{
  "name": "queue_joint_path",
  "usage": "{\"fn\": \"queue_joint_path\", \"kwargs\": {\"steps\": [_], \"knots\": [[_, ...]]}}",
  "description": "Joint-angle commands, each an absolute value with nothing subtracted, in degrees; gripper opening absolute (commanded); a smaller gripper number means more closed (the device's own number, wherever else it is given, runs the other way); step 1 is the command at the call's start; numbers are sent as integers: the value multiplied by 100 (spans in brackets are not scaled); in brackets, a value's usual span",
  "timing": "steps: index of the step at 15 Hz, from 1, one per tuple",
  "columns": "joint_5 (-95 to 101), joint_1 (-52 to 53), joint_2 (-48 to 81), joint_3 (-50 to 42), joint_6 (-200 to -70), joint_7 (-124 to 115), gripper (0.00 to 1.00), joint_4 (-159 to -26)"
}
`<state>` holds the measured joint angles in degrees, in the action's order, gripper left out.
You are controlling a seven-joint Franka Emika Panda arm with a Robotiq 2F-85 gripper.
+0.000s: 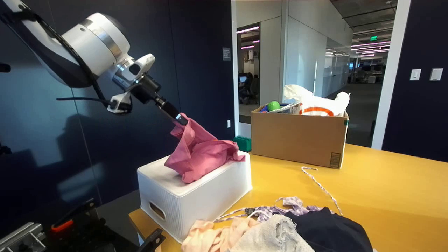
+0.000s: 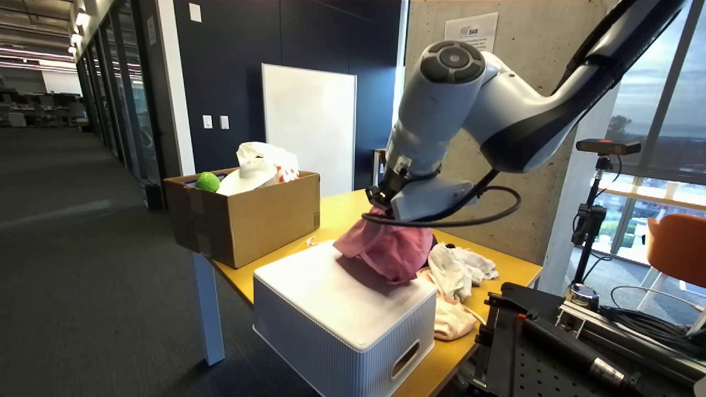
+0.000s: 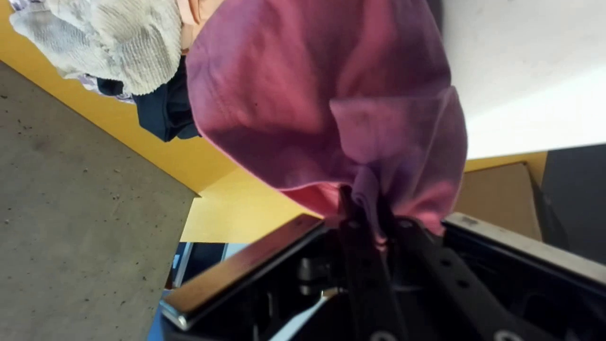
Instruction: Put the pink shirt over the laundry basket
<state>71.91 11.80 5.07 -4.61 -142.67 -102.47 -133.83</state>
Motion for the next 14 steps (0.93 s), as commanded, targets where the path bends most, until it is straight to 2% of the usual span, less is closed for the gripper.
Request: {"fn": "queue_joint_path", "kwargs": {"steps": [1, 9, 14], "knots": [[7432, 759, 35, -228, -14174, -10974, 1, -13422], [7602, 374, 11, -161, -13731, -11544, 1, -13150], [7632, 485, 641, 42, -13579, -11455, 1, -12585]]}}
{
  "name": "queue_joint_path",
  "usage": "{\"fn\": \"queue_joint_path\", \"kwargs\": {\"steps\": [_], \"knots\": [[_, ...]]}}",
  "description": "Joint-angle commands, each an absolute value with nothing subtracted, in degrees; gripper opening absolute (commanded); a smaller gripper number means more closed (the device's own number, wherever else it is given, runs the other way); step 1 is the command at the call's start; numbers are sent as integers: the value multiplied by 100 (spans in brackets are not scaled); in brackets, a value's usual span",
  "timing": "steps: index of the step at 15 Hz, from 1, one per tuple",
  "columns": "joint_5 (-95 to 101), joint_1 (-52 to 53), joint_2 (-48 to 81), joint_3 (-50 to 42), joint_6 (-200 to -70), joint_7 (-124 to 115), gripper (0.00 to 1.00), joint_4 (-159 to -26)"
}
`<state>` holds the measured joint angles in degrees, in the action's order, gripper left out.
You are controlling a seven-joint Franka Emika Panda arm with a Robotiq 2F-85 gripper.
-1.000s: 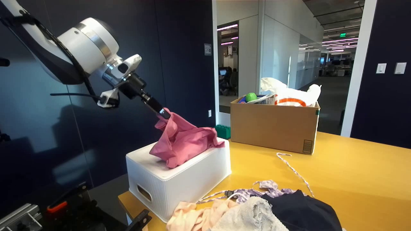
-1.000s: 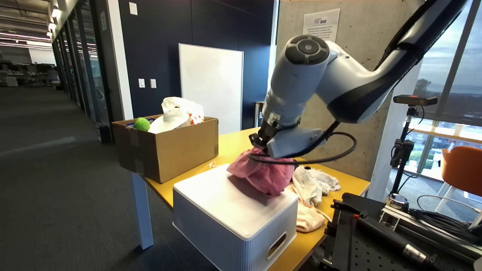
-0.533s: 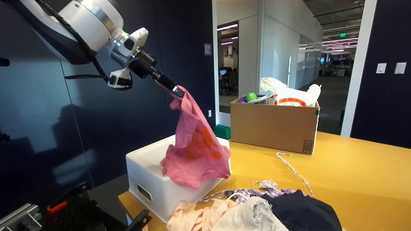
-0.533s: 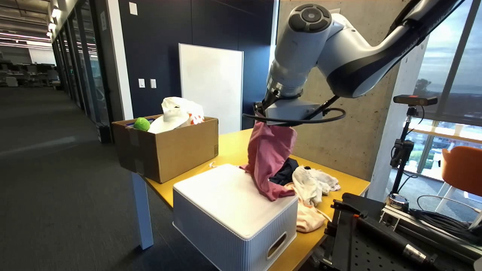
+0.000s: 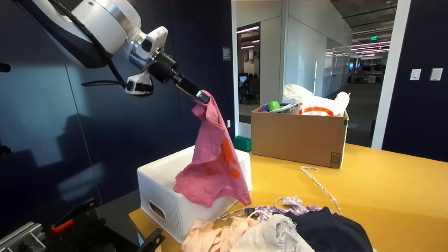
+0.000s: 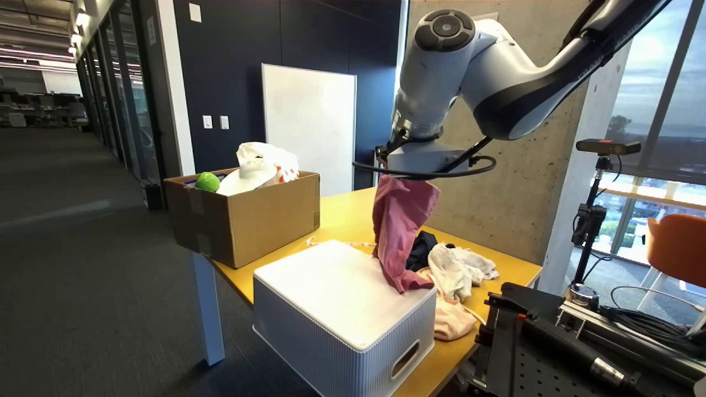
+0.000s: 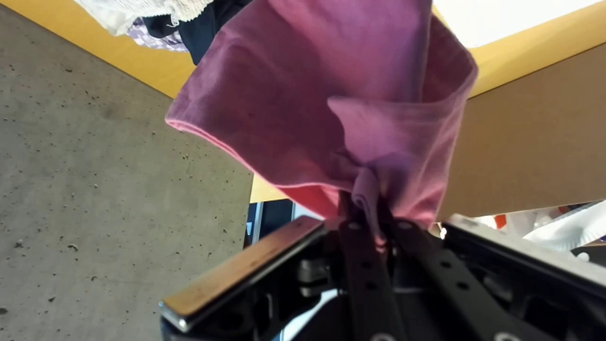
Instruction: Put the pink shirt over the laundry basket
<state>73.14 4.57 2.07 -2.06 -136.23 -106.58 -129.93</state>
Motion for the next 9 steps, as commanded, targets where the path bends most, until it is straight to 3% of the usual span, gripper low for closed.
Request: {"fn": "queue_joint_path", "kwargs": {"steps": [1, 9], "knots": [[7630, 531, 760, 115, -13545, -11415, 1, -12438], [7253, 816, 2243, 391, -13248, -11040, 1, -10565]]}}
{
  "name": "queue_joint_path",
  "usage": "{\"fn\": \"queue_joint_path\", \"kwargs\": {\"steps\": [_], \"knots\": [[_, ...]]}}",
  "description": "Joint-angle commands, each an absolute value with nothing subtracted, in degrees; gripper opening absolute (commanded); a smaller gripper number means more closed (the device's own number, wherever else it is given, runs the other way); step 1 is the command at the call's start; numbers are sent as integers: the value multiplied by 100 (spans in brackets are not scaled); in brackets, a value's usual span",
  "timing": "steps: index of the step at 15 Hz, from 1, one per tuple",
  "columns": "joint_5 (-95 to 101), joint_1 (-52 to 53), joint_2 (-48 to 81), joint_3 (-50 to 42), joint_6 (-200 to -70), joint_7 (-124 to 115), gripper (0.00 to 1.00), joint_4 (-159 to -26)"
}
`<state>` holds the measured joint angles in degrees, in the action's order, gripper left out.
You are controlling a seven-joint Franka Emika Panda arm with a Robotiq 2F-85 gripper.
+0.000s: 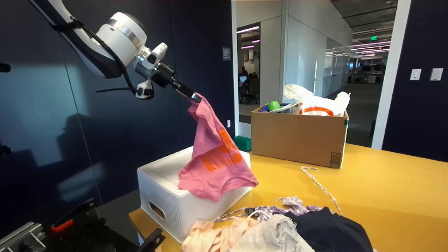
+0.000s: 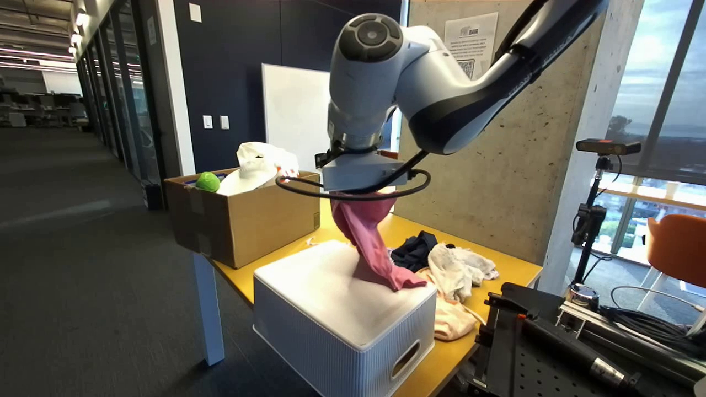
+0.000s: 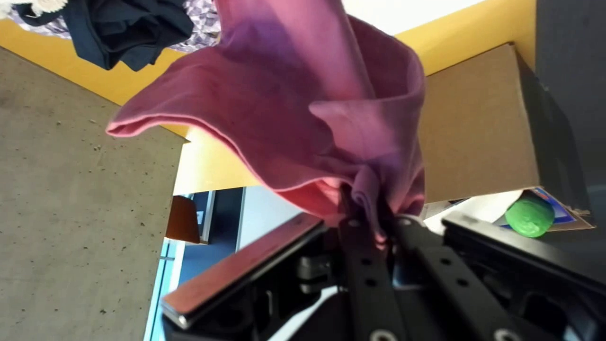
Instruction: Put the pink shirt over the laundry basket
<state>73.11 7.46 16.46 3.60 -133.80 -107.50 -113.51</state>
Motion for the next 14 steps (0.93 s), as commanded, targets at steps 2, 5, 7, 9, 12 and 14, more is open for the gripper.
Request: {"fn": "queue_joint_path", "kwargs": {"steps": [2, 5, 7, 9, 12, 14], "knots": [[7158, 899, 2591, 398, -13198, -10932, 1, -10113], [7077, 1050, 3056, 430, -13163, -10792, 1, -9627], [6862, 1098, 3263, 511, -13307, -10554, 1, -9506], [6610, 1145, 3325, 586, -13495, -10398, 32, -9546], [6397, 1253, 3157, 575, -13624, -10449, 52, -9784], [6220, 1303, 2876, 575, -13559, -10527, 66, -10063]]}}
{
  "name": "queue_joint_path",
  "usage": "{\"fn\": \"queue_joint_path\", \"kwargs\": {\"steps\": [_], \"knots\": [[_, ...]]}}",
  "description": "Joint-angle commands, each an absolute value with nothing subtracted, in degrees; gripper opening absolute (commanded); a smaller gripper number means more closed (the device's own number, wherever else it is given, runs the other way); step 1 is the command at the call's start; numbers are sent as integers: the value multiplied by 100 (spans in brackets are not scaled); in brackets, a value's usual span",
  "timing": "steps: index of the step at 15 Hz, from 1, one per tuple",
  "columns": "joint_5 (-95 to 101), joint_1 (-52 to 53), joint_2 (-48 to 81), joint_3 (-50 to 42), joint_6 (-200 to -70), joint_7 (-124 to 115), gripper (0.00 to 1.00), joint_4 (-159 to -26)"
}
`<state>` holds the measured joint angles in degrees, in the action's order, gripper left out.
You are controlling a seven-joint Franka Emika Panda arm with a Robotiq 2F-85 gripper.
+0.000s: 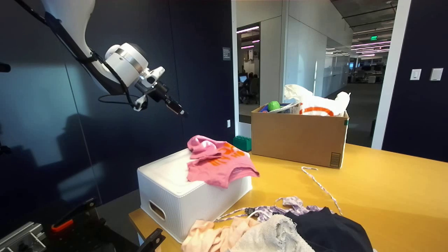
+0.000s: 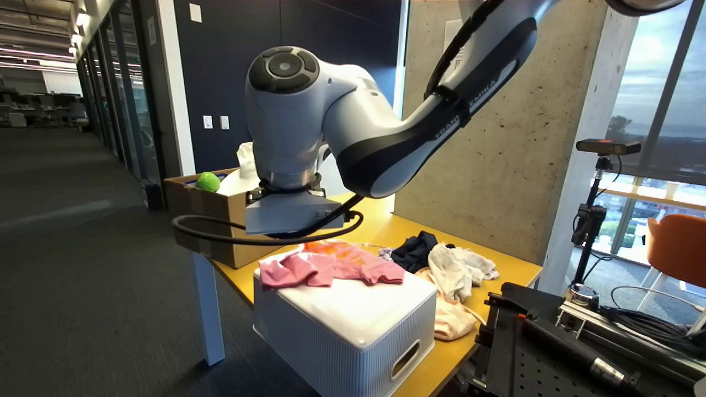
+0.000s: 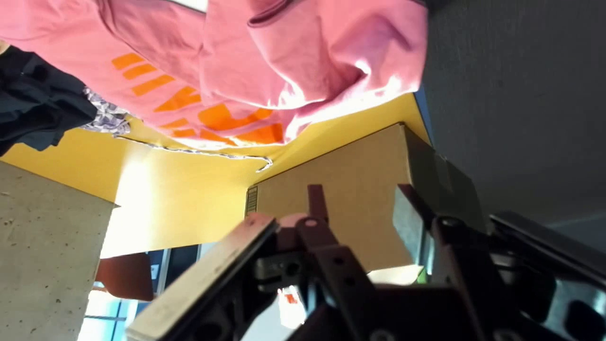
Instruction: Put the pink shirt over the laundry basket
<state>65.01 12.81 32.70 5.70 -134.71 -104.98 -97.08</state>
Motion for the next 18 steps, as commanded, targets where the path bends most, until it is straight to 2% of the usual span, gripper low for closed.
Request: {"fn": "queue_joint_path", "kwargs": {"steps": [1, 4, 5, 12, 18], "knots": [[6132, 1290, 2692, 580, -13610, -10535, 75, -10279], [5456, 1173, 2367, 660, -13570, -10335, 96, -10722], [5231, 1132, 2269, 654, -13652, -10268, 99, -10890], [3135, 775, 1903, 456, -14682, -9435, 100, -11766], [1439, 995, 1839, 253, -14552, -9854, 100, -11838]]}}
